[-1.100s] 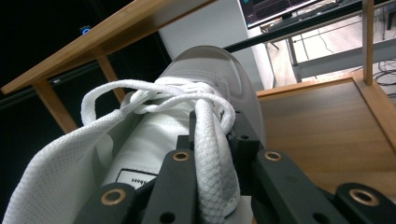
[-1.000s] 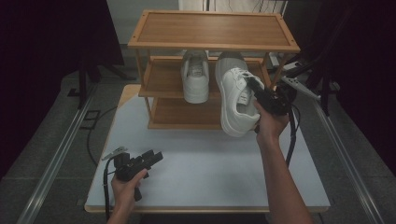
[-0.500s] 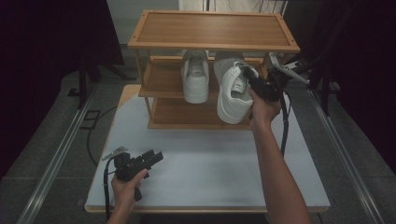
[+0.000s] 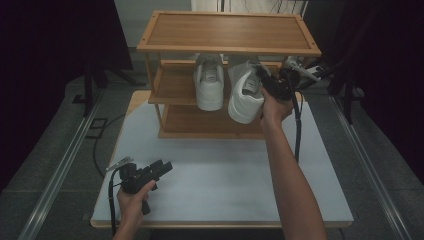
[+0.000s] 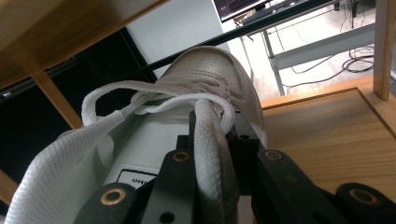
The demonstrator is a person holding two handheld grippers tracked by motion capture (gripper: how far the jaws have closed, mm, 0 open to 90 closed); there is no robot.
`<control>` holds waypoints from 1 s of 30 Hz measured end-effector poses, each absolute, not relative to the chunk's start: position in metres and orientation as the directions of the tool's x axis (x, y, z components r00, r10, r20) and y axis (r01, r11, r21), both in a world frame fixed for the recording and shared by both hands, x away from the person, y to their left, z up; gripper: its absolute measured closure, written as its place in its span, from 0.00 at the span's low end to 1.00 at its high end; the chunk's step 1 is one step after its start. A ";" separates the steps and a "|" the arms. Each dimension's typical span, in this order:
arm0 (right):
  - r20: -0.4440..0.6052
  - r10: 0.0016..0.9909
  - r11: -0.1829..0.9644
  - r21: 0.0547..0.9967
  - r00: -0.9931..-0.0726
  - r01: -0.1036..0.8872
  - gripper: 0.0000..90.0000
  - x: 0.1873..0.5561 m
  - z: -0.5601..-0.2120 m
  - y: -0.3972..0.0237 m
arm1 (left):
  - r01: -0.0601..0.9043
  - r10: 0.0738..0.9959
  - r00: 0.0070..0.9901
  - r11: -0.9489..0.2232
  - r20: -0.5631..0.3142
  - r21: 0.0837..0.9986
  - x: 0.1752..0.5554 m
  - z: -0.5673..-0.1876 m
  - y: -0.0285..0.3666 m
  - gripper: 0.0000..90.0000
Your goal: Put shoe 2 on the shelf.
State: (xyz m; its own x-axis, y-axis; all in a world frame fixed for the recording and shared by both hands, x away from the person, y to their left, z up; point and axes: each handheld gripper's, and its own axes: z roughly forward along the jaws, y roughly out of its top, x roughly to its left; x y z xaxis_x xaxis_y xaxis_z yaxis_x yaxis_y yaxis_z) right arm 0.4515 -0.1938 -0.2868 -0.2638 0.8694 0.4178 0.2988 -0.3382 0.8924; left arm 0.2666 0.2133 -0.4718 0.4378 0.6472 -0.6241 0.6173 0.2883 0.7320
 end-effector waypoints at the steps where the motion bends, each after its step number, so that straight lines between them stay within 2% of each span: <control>1: 0.414 0.871 -0.336 0.894 -0.263 0.296 0.91 0.453 -0.287 -0.193 | 0.619 0.645 0.436 0.292 -0.628 0.730 0.266 -0.472 0.213 0.43; 25: 0.404 0.885 -0.347 0.903 -0.229 0.252 0.90 0.483 -0.292 -0.182 | 0.618 0.637 0.441 0.295 -0.632 0.729 0.265 -0.470 0.215 0.43; 29: 0.410 0.879 -0.353 0.902 -0.242 0.247 0.86 0.482 -0.294 -0.180 | 0.619 0.637 0.444 0.291 -0.630 0.730 0.265 -0.470 0.214 0.43; 30: 0.396 0.882 -0.339 0.910 -0.256 0.239 0.82 0.482 -0.294 -0.176 | 0.618 0.636 0.446 0.289 -0.630 0.731 0.264 -0.470 0.213 0.43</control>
